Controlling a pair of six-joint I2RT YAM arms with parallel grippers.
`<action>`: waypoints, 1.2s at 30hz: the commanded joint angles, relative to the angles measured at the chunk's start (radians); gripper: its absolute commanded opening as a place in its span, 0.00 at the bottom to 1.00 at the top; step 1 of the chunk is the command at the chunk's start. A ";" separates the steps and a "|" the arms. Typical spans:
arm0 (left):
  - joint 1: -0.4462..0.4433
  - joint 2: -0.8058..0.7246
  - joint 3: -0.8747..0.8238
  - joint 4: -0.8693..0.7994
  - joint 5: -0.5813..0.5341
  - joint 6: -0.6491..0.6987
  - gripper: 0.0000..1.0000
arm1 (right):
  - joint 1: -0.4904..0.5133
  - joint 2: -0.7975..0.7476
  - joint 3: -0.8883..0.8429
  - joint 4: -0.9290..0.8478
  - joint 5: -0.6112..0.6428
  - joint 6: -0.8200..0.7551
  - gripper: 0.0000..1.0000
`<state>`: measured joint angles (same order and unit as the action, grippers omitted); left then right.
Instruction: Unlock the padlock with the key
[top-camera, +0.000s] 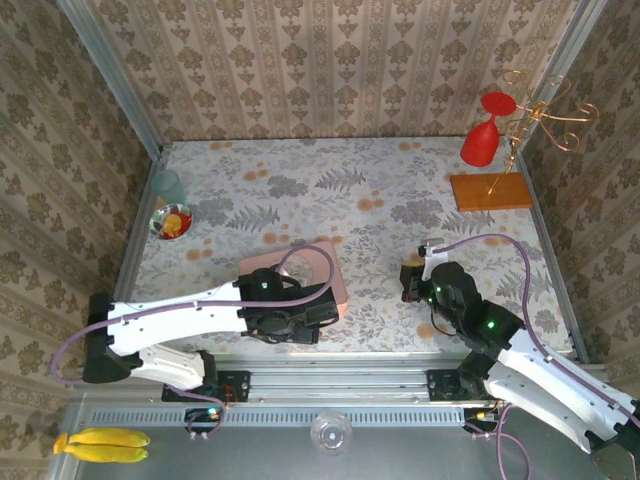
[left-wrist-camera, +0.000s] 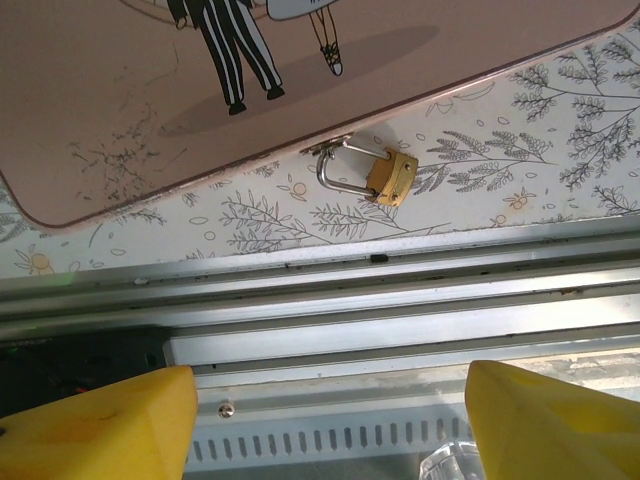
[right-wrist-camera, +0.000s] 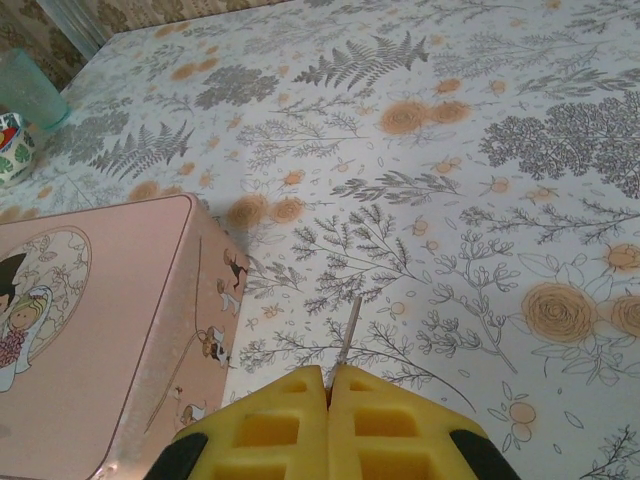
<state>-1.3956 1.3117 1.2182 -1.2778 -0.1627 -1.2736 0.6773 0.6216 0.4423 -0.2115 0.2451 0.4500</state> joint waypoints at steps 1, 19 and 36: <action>-0.009 0.007 -0.018 0.006 0.017 -0.031 0.73 | -0.006 -0.001 -0.016 -0.002 -0.016 0.024 0.00; 0.097 0.130 -0.232 0.357 -0.032 0.069 0.74 | -0.006 -0.040 -0.040 -0.016 -0.035 0.083 0.00; 0.390 0.259 -0.205 0.613 -0.134 0.405 0.71 | -0.006 -0.046 -0.058 0.014 -0.050 0.114 0.00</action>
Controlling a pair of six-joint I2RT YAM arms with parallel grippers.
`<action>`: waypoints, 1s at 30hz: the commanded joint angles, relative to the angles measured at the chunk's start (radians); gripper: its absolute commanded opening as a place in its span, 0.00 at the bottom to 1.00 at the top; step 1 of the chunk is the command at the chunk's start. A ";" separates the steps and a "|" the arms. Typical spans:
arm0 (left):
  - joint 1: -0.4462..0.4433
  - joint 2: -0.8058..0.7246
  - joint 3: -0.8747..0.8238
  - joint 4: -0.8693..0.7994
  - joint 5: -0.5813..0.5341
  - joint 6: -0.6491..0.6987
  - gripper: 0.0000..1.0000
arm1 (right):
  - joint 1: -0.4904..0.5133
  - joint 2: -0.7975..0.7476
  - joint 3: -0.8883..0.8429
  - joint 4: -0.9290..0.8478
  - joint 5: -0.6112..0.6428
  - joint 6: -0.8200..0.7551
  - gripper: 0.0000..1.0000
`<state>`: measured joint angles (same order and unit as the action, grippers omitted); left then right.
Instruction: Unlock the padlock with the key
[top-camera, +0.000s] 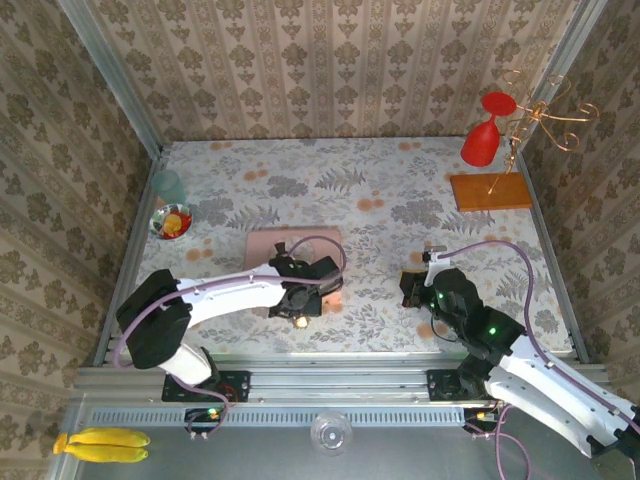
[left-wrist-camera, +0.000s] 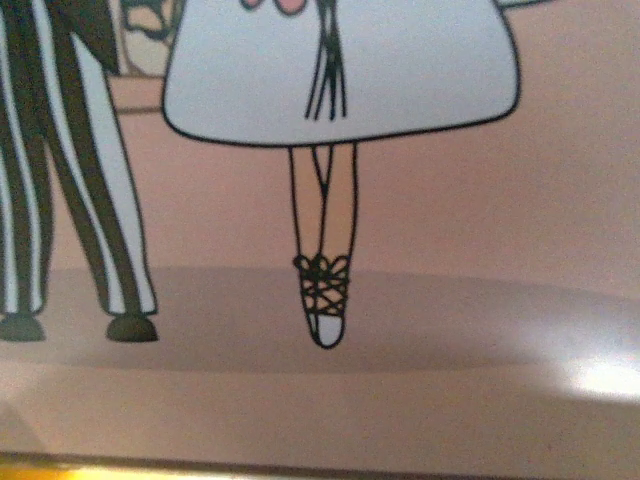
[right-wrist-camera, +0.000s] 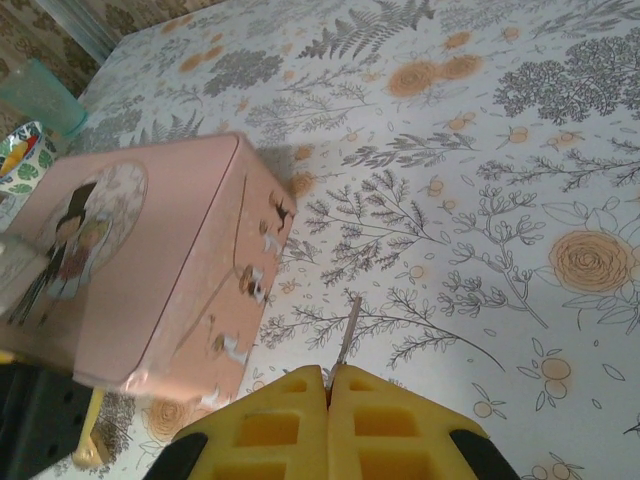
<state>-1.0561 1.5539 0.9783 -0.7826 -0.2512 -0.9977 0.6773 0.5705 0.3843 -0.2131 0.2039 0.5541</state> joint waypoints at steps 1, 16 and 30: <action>0.073 0.030 0.045 0.144 -0.040 0.157 0.71 | -0.006 0.011 -0.001 0.019 -0.011 0.012 0.00; 0.137 -0.013 0.042 0.285 -0.025 0.312 0.73 | -0.006 0.025 -0.007 0.042 -0.032 0.045 0.00; 0.201 -0.327 -0.439 0.741 0.138 0.405 0.75 | -0.002 0.104 -0.016 0.134 -0.090 0.112 0.00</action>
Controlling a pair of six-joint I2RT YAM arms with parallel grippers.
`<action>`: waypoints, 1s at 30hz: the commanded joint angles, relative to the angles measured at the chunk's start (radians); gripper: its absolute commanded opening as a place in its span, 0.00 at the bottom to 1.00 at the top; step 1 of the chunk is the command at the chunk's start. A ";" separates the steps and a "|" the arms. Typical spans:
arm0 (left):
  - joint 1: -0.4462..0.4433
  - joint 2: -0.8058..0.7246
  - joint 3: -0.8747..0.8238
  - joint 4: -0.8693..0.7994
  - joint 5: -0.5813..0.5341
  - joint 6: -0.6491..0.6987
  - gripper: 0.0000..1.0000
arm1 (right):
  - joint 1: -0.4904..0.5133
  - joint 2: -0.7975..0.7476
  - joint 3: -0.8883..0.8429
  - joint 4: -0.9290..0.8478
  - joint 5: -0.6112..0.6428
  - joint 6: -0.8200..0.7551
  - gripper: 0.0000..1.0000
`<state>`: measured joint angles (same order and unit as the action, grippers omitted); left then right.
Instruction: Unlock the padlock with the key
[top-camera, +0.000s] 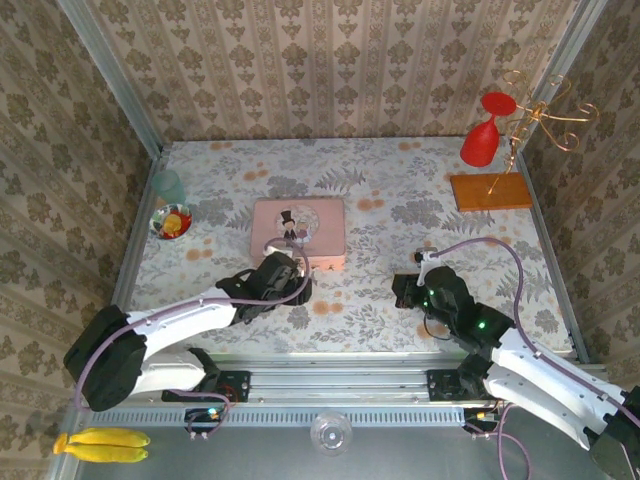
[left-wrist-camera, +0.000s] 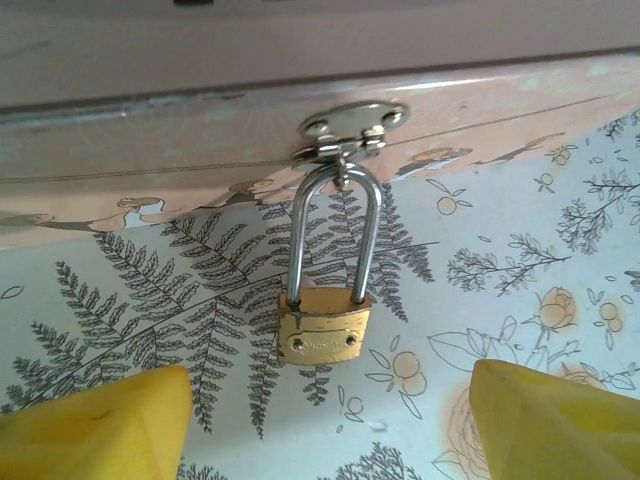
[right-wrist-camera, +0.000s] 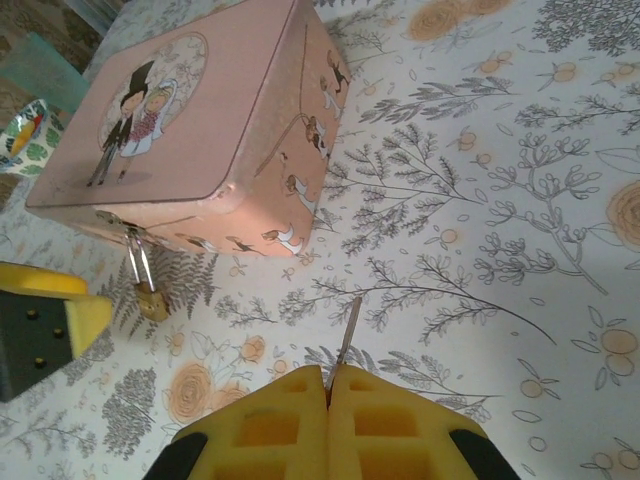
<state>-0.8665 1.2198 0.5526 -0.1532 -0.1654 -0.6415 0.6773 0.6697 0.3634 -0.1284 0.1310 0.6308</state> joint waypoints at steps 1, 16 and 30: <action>0.016 0.020 -0.015 0.123 0.061 0.055 0.76 | -0.003 0.009 0.005 0.052 -0.016 0.043 0.00; 0.117 0.199 -0.037 0.304 0.189 0.083 0.71 | 0.032 0.043 0.023 0.071 0.012 0.107 0.00; 0.127 0.234 -0.034 0.325 0.239 0.080 0.44 | 0.050 0.067 0.043 0.074 0.019 0.109 0.00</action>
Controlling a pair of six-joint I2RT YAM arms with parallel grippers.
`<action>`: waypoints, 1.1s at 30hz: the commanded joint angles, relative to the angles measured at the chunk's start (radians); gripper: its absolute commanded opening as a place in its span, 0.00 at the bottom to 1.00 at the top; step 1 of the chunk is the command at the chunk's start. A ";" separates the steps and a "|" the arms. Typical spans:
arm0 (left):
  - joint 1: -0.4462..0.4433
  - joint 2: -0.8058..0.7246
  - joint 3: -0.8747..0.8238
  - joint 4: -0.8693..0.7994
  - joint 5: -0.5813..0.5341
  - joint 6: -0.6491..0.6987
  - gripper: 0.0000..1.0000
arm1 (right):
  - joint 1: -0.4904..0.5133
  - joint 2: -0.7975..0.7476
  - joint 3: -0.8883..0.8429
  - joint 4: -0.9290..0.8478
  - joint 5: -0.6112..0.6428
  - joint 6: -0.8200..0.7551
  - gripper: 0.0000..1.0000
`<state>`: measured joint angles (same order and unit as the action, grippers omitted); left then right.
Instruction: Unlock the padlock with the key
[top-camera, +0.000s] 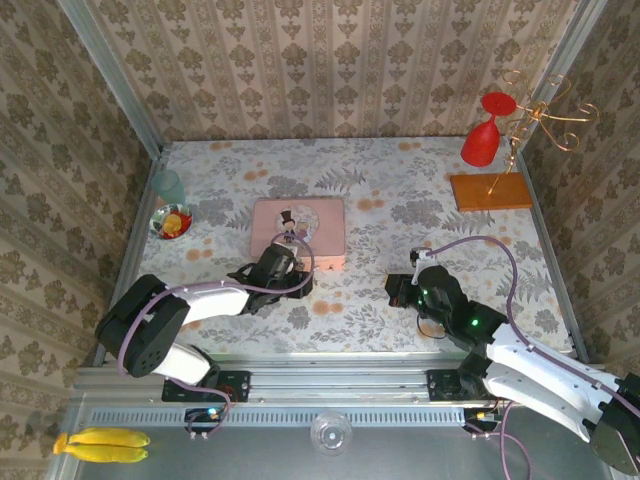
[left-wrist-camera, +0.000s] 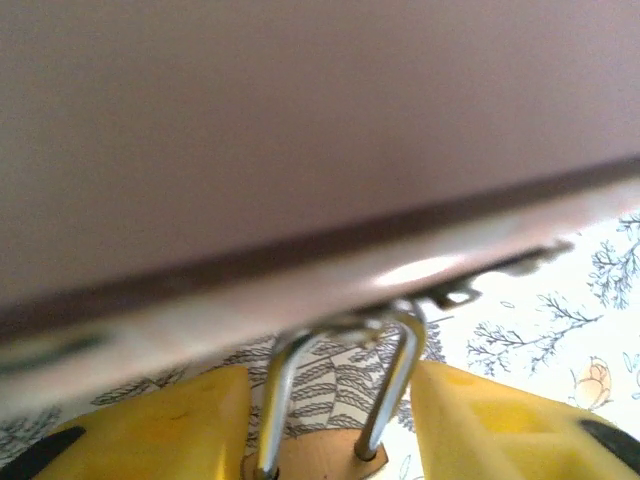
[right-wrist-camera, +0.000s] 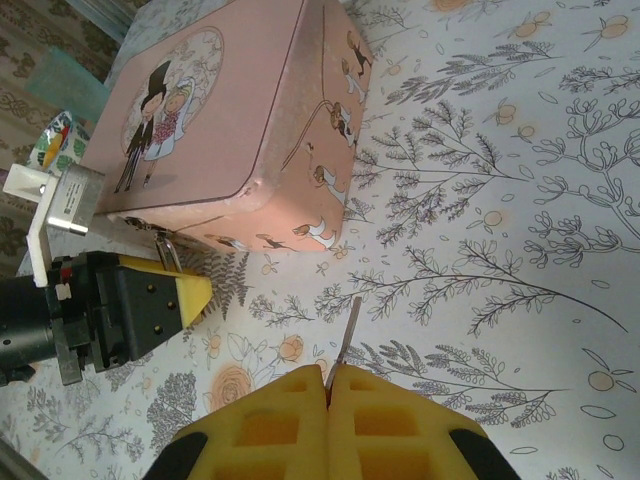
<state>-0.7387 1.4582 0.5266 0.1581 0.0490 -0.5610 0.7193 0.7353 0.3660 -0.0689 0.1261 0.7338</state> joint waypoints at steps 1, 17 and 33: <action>-0.006 -0.011 -0.012 0.014 0.023 -0.003 0.42 | 0.008 0.004 0.043 0.014 0.024 0.004 0.00; -0.039 -0.068 -0.039 -0.006 -0.043 -0.030 0.24 | 0.017 0.047 0.057 0.032 0.023 0.001 0.00; -0.057 -0.068 -0.011 0.007 -0.035 -0.179 0.08 | 0.035 0.100 -0.018 0.172 0.005 0.139 0.00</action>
<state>-0.7860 1.4029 0.5022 0.1642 0.0200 -0.6769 0.7452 0.8207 0.3767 0.0227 0.1253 0.8005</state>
